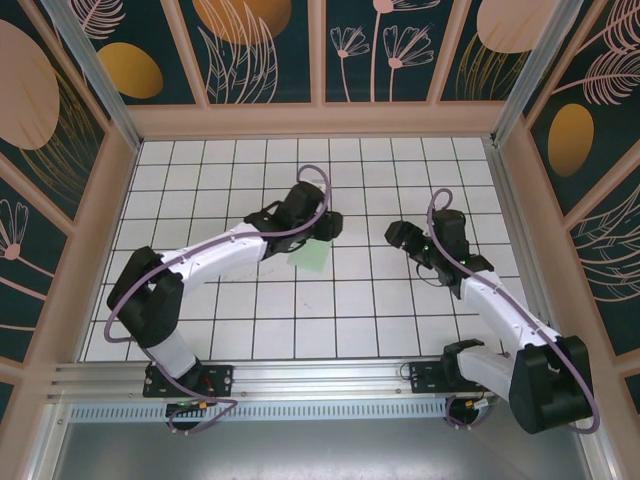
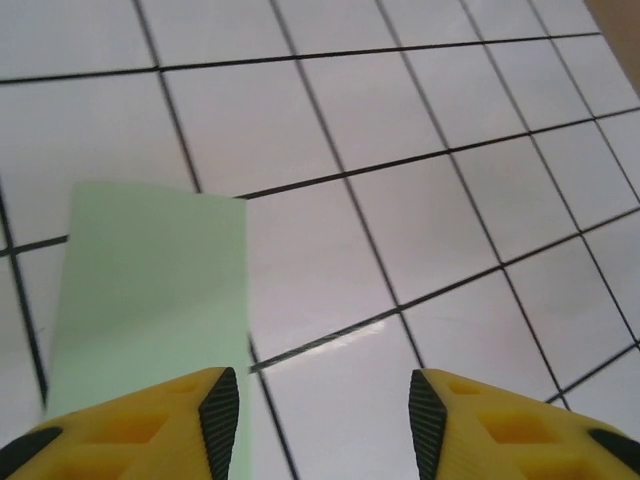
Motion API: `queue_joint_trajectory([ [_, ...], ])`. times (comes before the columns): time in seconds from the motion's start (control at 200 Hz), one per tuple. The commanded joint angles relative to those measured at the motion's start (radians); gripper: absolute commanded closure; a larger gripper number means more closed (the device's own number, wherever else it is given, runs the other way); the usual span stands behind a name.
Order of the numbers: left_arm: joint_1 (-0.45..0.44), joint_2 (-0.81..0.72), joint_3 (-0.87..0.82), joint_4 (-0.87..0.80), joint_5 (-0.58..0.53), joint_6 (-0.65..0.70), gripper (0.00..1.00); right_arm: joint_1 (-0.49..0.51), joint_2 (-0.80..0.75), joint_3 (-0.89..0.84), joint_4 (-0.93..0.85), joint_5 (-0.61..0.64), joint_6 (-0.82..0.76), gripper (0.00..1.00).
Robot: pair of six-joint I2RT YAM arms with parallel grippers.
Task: Fold a paper plane with a square sheet of paper (pick it up from the middle)
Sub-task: Turn over the paper at the center of the table, then move the paper to the center of the table.
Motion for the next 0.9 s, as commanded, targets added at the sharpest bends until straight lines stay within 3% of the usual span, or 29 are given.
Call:
queue_joint_trajectory([
  [0.0, 0.063, 0.007, -0.066, 0.088, 0.104, -0.066, 0.56, 0.04, 0.034, 0.001, 0.056, -0.043, -0.008, 0.2],
  [0.125, 0.122, 0.078, -0.077, 0.118, 0.145, -0.091, 0.68, 0.102, 0.089, 0.022, 0.071, -0.031, -0.005, 0.2],
  [0.28, 0.149, 0.169, -0.065, 0.121, 0.144, -0.104, 0.77, 0.166, 0.159, 0.057, 0.075, -0.013, 0.004, 0.2],
  [0.555, 0.15, 0.216, -0.105, 0.101, 0.049, -0.112, 0.78, 0.219, 0.231, 0.096, 0.091, -0.013, 0.023, 0.2],
  [0.896, 0.15, 0.217, -0.184, 0.104, 0.056, -0.198, 0.77, 0.26, 0.258, 0.093, 0.081, -0.007, 0.048, 0.2],
])
